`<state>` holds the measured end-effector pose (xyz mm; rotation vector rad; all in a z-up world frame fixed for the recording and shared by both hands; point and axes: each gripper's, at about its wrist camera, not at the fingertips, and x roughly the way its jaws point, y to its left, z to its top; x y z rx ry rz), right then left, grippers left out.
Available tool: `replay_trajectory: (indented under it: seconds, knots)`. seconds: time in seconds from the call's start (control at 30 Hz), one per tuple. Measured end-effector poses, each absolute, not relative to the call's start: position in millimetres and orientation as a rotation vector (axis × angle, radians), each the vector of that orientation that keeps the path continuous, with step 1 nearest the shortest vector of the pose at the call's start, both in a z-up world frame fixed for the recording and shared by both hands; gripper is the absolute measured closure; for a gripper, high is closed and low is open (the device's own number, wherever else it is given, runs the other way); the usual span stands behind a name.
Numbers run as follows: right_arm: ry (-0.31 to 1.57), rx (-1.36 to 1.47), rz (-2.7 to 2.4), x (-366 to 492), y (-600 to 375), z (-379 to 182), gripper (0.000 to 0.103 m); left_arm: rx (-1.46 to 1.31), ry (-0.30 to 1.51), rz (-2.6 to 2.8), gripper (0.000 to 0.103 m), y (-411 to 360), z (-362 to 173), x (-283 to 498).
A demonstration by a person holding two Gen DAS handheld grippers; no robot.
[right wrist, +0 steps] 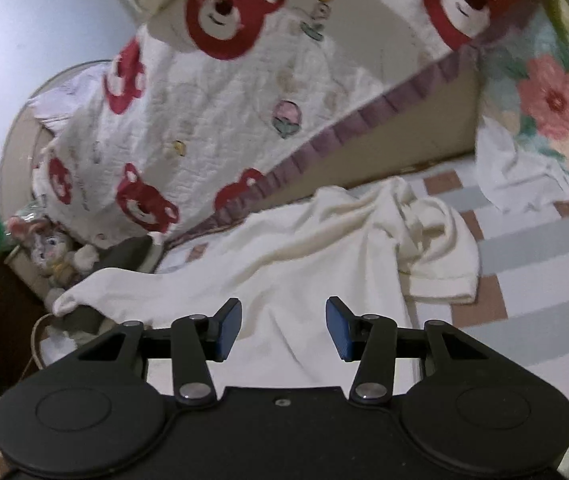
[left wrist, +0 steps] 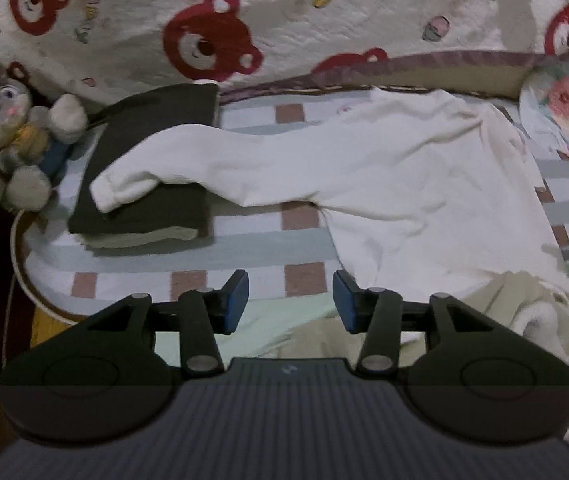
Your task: Fold clothes
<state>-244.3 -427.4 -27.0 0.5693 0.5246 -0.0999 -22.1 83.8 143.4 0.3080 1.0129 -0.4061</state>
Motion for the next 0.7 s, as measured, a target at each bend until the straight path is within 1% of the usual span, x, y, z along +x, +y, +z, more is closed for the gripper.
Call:
replay_trajectory:
  seconds: [0.1,0.17,0.2,0.23,0.3,0.43,0.53,0.6,0.7]
  knots:
    - [0.557,0.500,-0.106,-239,-416,-21,0.051,0.363,0.940,-0.396,0.057,73,157,-20]
    - [0.564,0.475,-0.067,-229,-412,-11,0.051,0.324,0.876,-0.388,0.055,66,162,-20]
    - [0.569,0.477,-0.038,-222,-411,-6,0.051,0.273,0.838,-0.420,0.054,62,161,-19]
    - [0.587,0.489,-0.001,-206,-412,0,0.051,0.235,0.803,-0.457,0.051,59,158,-19]
    - [0.619,0.493,0.062,-175,-410,15,0.051,0.188,0.758,-0.572,0.047,52,139,-13]
    - [0.626,0.392,0.126,-94,-401,37,0.051,0.188,0.844,-0.584,0.047,42,84,22]
    - [0.630,0.446,0.125,-41,-405,38,0.051,0.112,0.931,-0.531,0.049,40,56,42]
    - [0.693,0.479,0.177,-5,-409,41,0.051,0.209,0.970,-0.516,0.049,31,53,44]
    - [0.841,0.450,0.273,54,-416,50,0.048,0.501,0.907,-0.503,0.047,24,69,32]
